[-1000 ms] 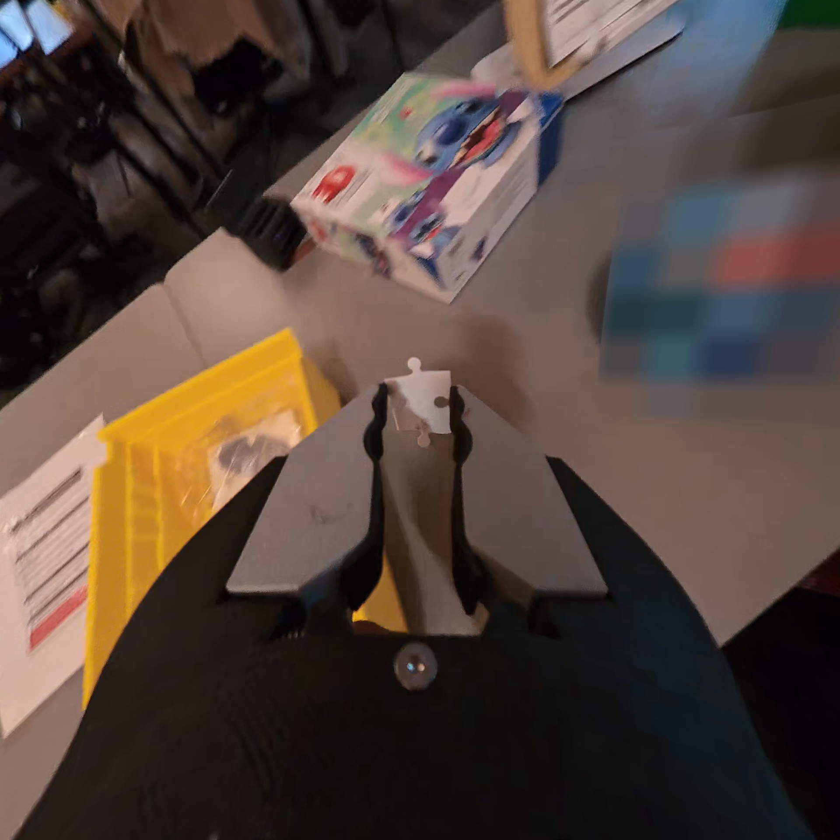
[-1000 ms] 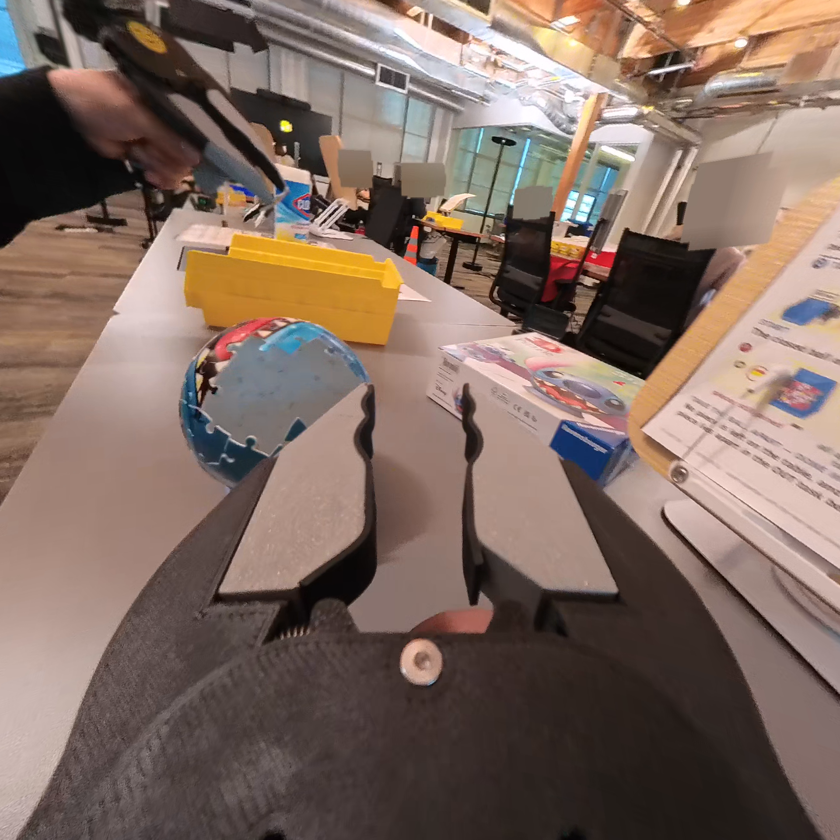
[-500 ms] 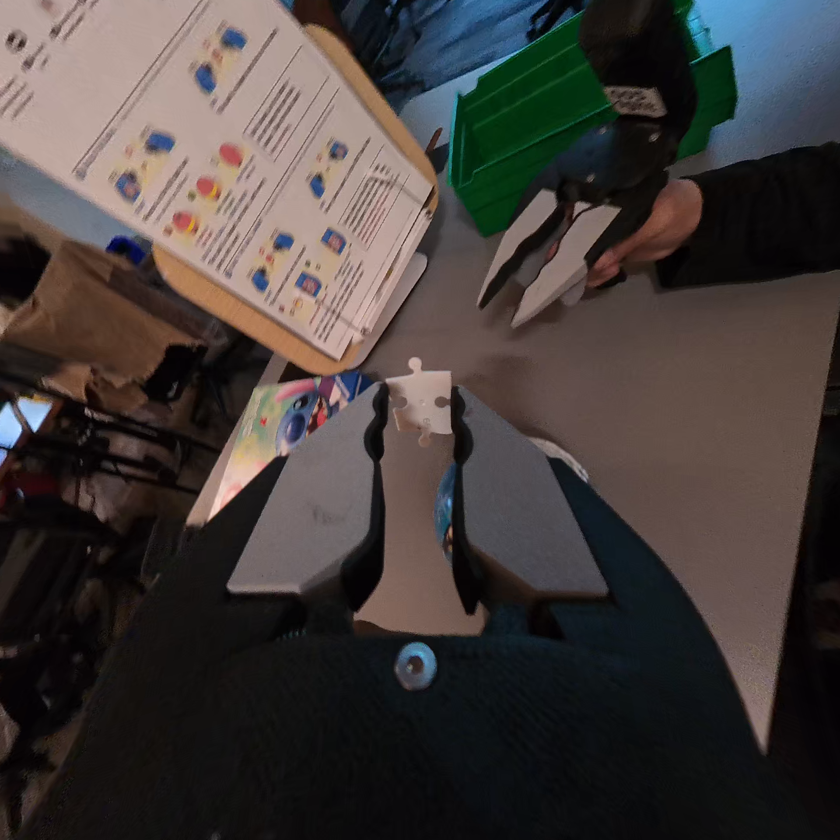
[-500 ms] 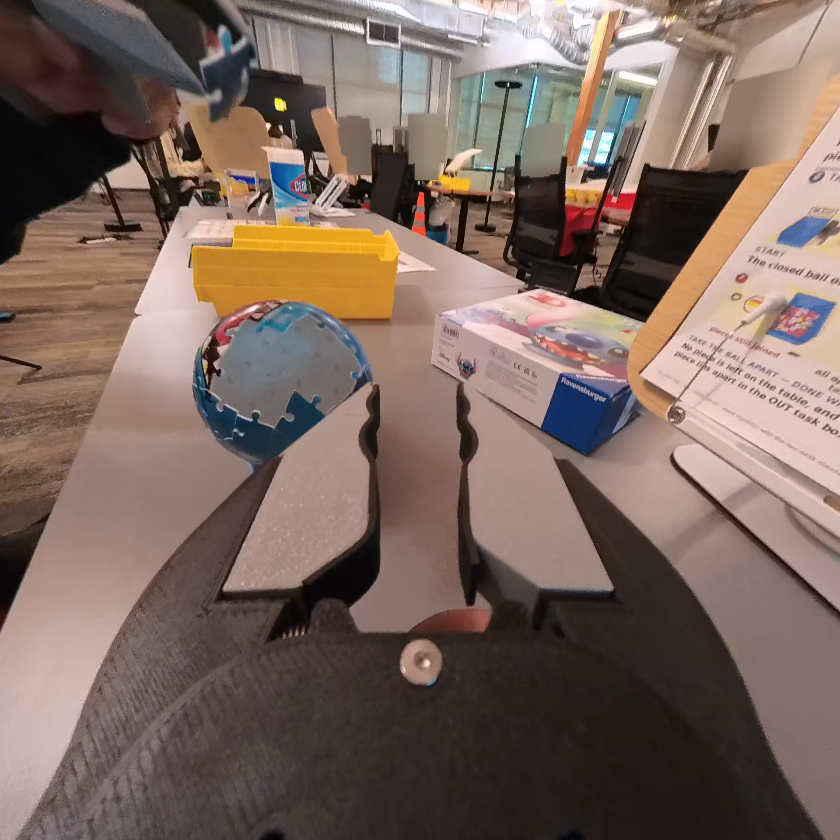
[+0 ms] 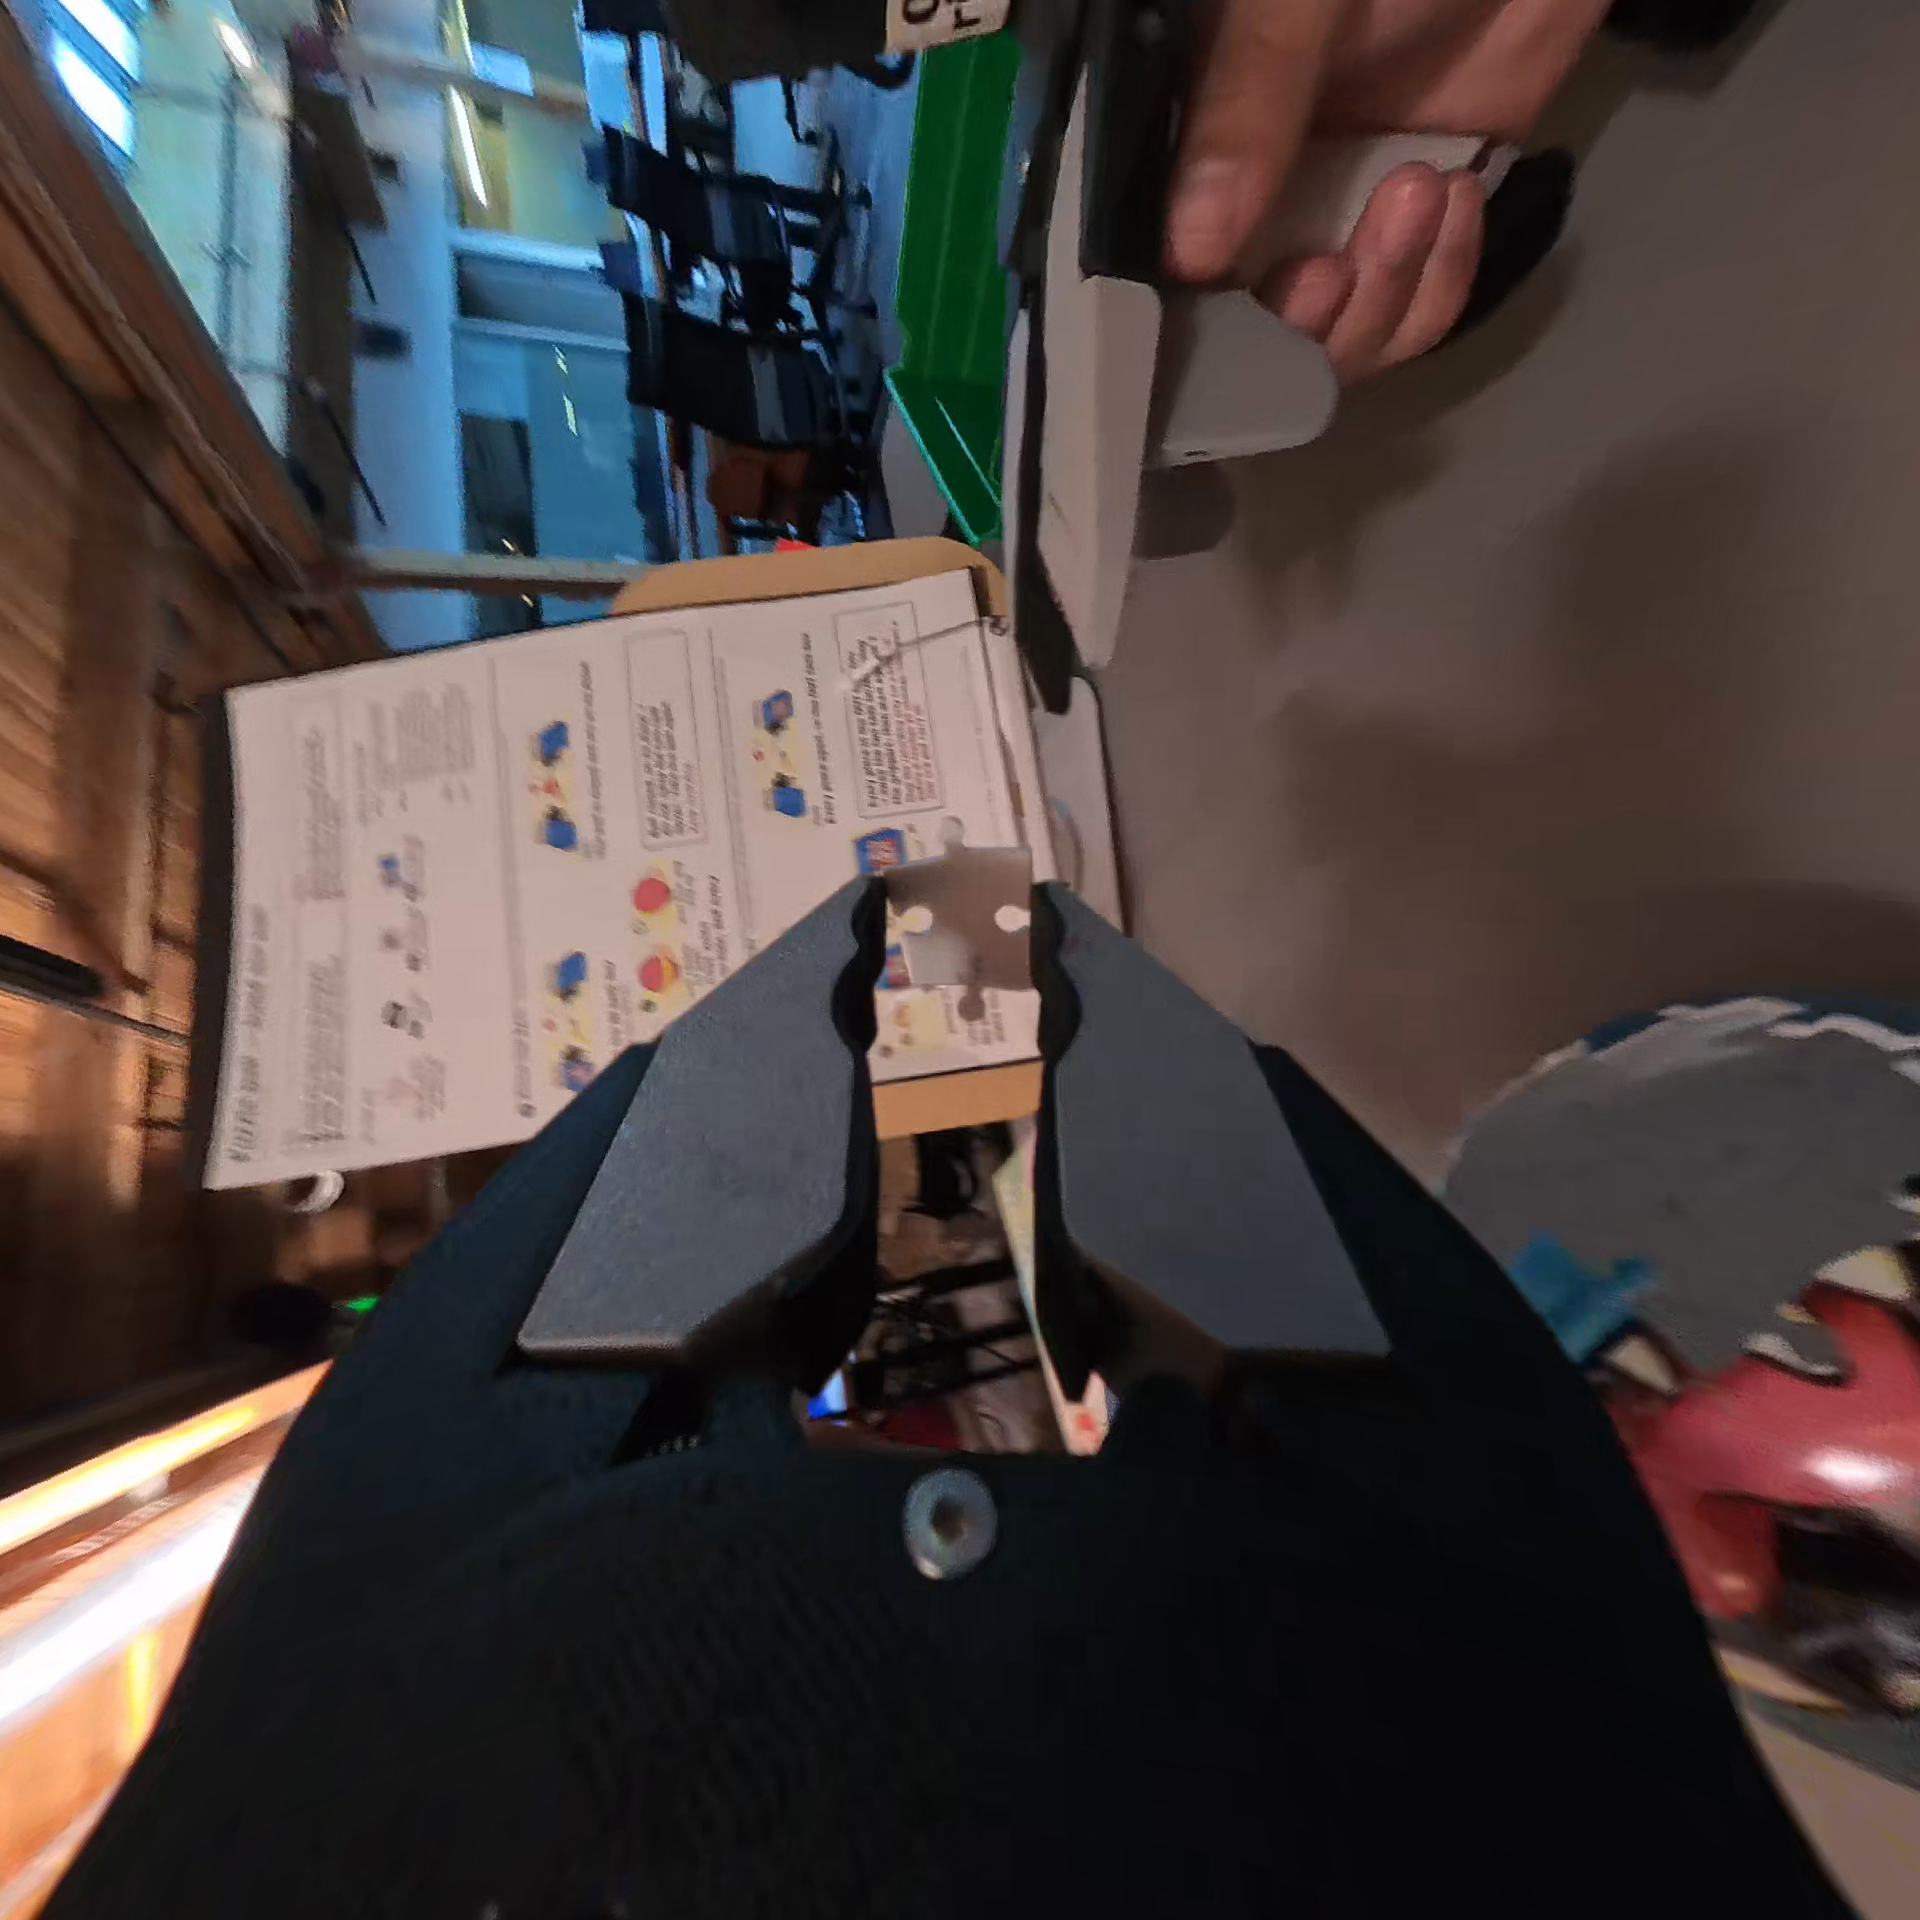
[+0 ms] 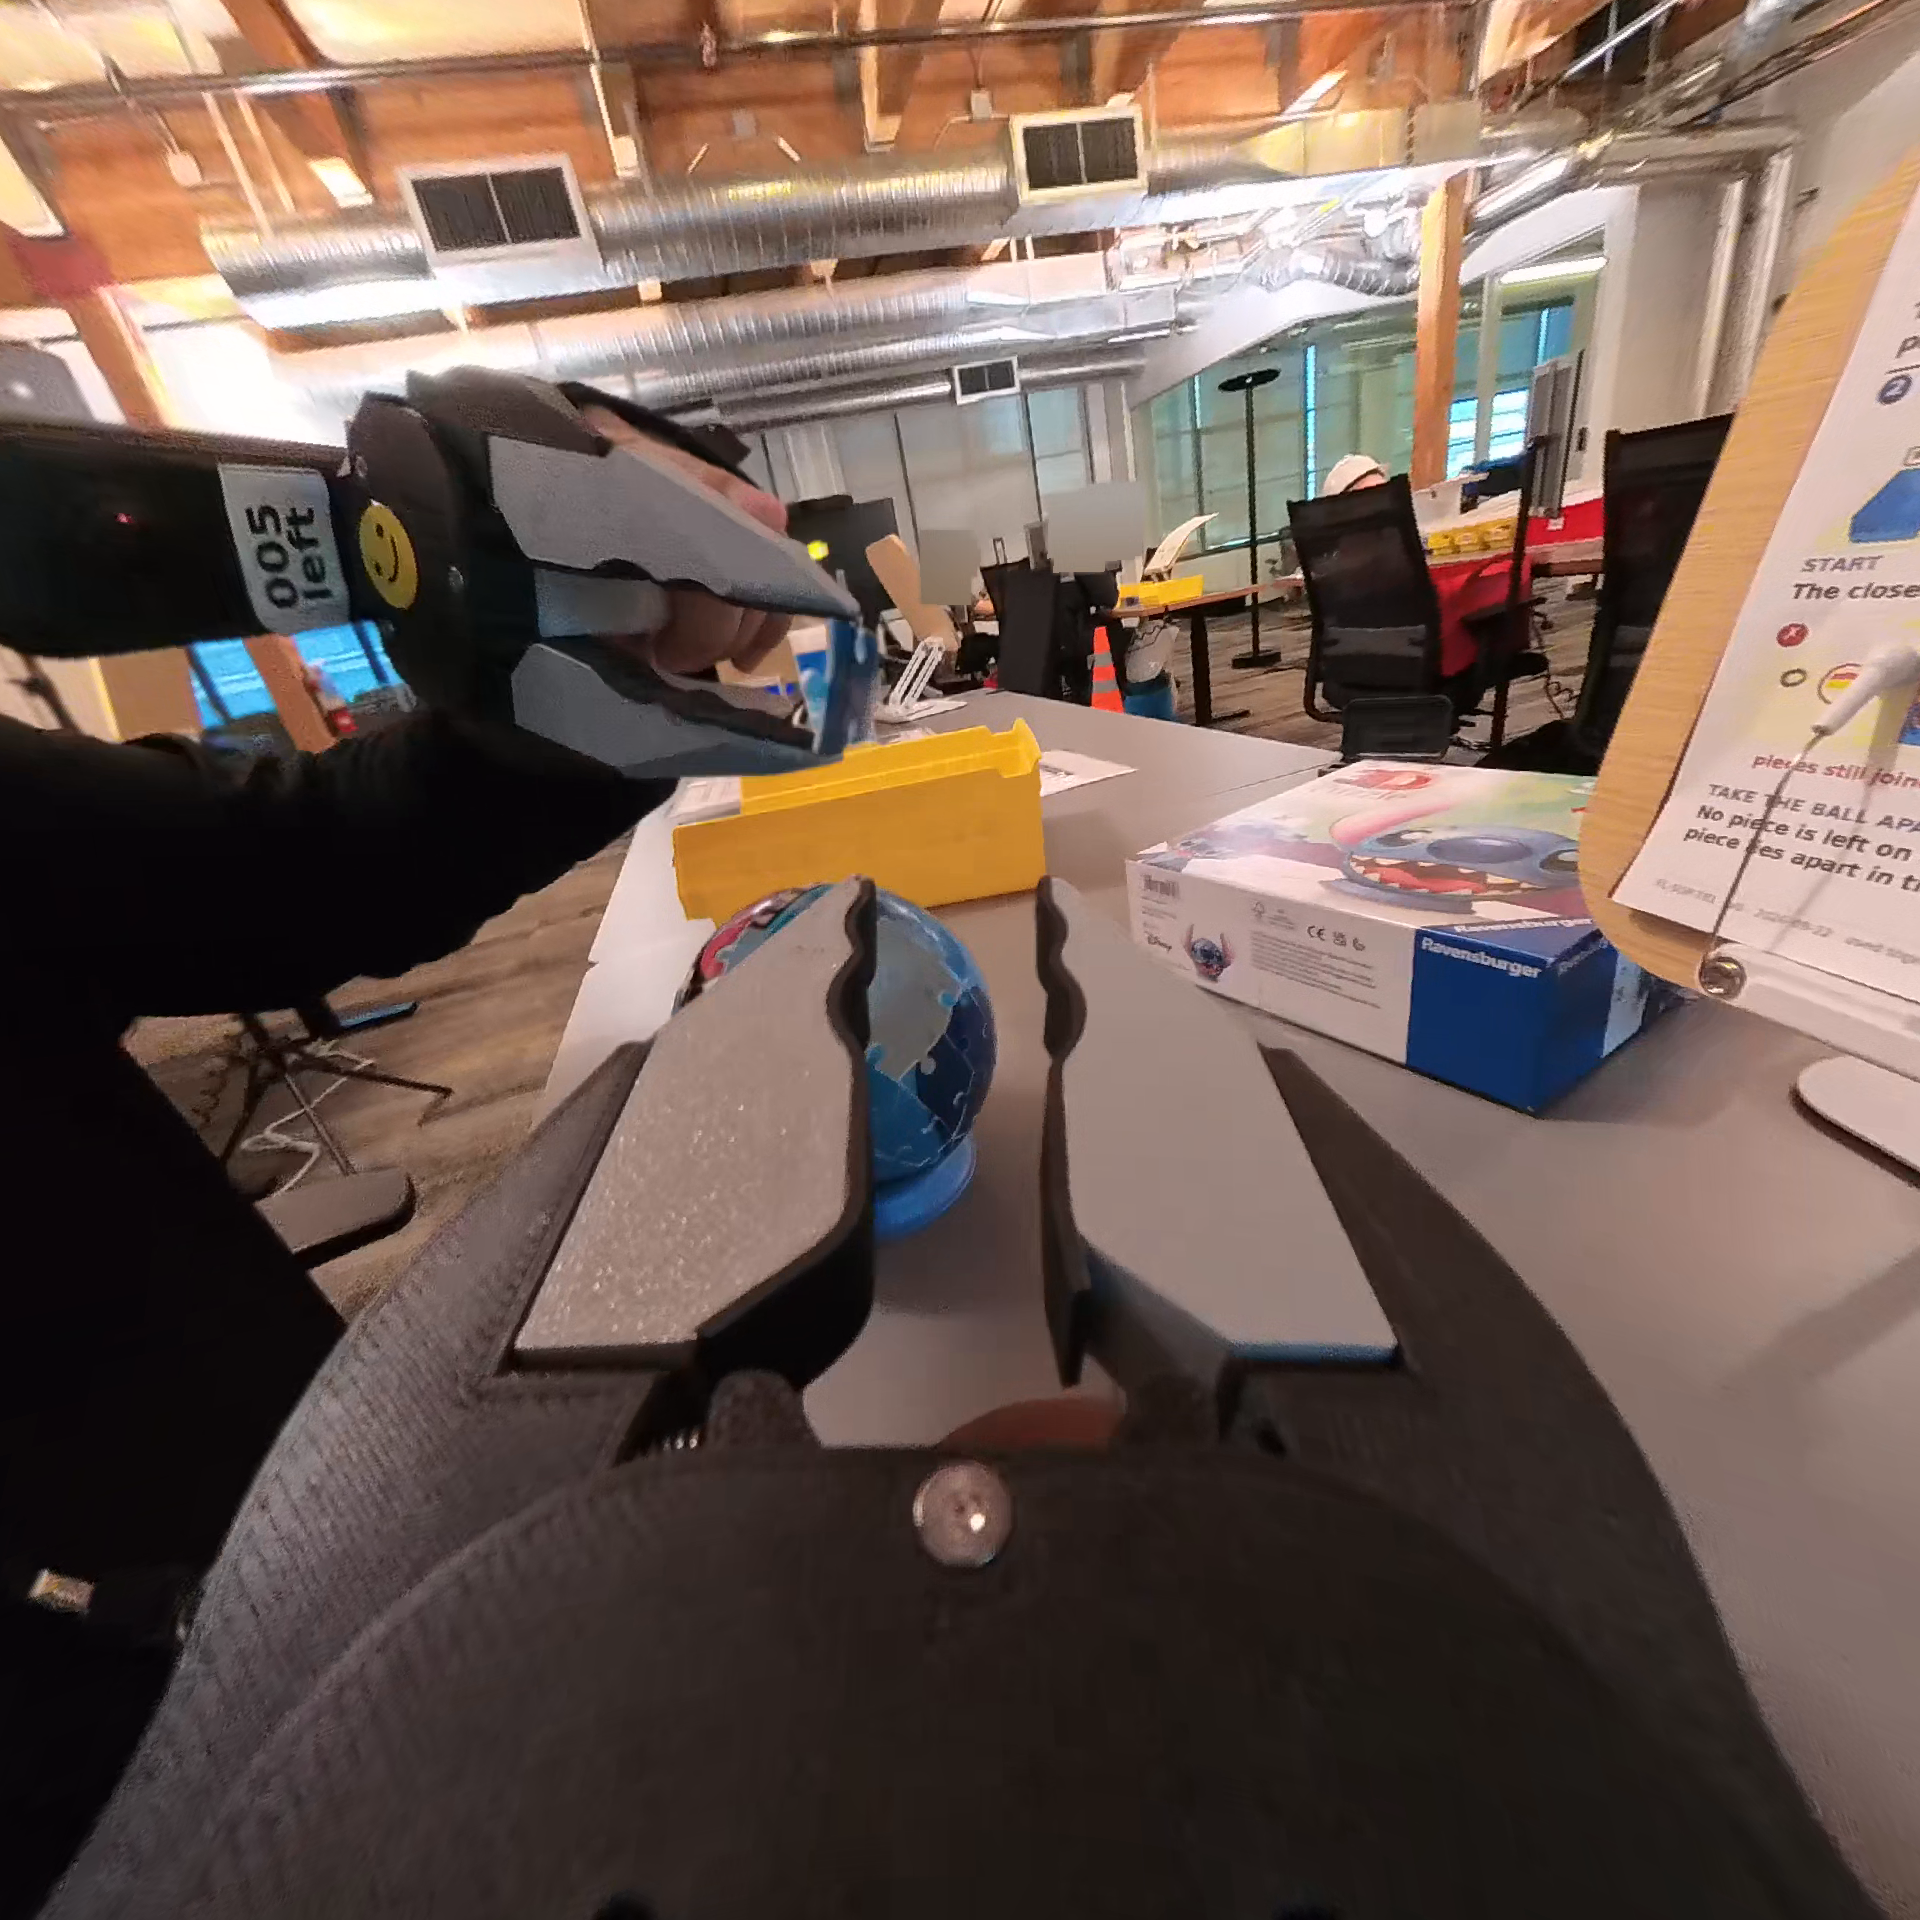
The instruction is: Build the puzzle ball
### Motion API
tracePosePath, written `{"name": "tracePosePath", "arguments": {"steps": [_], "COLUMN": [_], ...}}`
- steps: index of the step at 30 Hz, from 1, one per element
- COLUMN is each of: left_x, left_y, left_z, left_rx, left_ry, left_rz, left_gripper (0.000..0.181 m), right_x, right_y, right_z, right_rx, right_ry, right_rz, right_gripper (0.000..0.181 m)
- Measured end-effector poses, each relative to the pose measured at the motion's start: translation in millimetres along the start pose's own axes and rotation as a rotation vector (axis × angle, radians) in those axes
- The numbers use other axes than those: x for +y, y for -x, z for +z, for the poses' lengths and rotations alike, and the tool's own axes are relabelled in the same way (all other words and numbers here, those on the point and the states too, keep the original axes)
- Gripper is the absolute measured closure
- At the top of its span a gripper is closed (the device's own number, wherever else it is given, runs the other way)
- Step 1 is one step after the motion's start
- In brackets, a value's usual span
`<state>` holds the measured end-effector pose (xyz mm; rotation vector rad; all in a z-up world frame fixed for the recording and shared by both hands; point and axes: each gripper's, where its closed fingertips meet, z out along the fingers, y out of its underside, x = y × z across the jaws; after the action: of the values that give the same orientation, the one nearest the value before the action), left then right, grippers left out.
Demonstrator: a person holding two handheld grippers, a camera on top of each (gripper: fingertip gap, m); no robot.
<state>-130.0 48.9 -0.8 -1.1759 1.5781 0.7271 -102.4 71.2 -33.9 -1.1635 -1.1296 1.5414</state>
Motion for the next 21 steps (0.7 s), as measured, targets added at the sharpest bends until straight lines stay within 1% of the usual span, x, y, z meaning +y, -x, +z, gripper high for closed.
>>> {"name": "tracePosePath", "arguments": {"steps": [2, 3, 5, 7, 9, 11, 13, 16, 19, 21], "left_x": [3.8, 5.7, 10.4, 12.3, 19.0, 19.0, 14.2, 4.1, -1.0, -3.0], "left_y": [8.0, 11.9, 17.0, 13.9, 3.0, -6.1, -15.7, -26.7, -28.2, -31.6], "left_z": [-1.5, -3.2, -5.9, -5.5, 3.2, 10.8, 15.5, 16.4, 16.8, 17.8], "left_rx": [-0.023, -0.033, -0.037, -0.015, 0.065, 0.112, 0.170, 0.269, 0.306, 0.325], "left_ry": [-0.038, -0.062, -0.099, -0.136, -0.103, -0.096, -0.100, -0.130, -0.156, -0.149], "left_rz": [0.058, 0.053, -0.013, -0.081, -0.186, -0.219, -0.236, -0.289, -0.328, -0.327], "left_gripper": [0.156, 0.155, 0.156, 0.156, 0.156, 0.156, 0.156, 0.156, 0.156, 0.156], "right_x": [0.6, 1.9, 6.4, 9.5, 12.5, 14.6, 12.3, 1.4, 0.5, 3.0], "right_y": [-4.0, -6.2, -6.9, -2.4, 2.0, 6.1, 10.3, 11.9, 9.2, 10.5], "right_z": [-0.1, 0.2, 2.0, 5.3, 9.6, 14.2, 16.6, 15.0, 14.4, 16.6], "right_rx": [0.024, 0.036, 0.034, 0.004, -0.018, -0.037, -0.058, -0.082, -0.086, -0.093], "right_ry": [-0.002, 0.002, 0.019, 0.027, 0.037, 0.044, 0.027, -0.044, -0.048, -0.038], "right_rz": [0.003, 0.003, 0.006, 0.017, 0.027, 0.040, 0.059, 0.115, 0.155, 0.167], "right_gripper": [0.154, 0.155, 0.154, 0.153, 0.153, 0.152, 0.152, 0.154, 0.155, 0.155]}}
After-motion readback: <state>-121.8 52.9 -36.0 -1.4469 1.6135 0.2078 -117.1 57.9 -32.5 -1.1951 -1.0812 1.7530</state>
